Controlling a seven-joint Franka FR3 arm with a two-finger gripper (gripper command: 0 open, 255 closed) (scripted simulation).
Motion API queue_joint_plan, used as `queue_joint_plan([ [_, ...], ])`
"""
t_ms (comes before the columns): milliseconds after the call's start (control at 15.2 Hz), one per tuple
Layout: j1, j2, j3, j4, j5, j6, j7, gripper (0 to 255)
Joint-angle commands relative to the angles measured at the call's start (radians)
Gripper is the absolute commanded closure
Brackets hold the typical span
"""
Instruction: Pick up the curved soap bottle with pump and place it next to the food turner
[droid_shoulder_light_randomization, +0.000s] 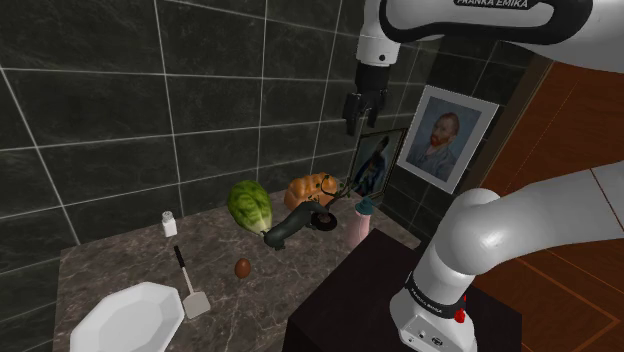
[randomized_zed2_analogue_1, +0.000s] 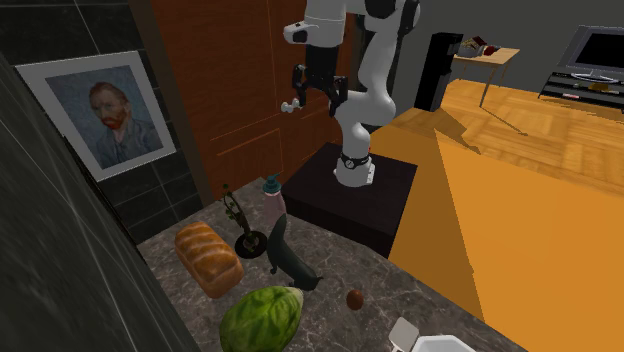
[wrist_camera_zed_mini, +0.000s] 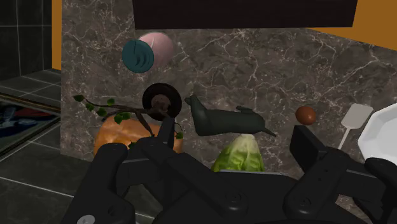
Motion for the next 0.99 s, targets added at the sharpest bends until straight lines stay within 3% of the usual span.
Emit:
queue_joint_plan([
  [0, 0.0, 0.0, 0.0, 0.0, 0.0, 0.0, 0.0, 0],
  [924, -0.095, 0.241, -0.19, -0.199, -0.07, 0.354, -0.104, 0],
])
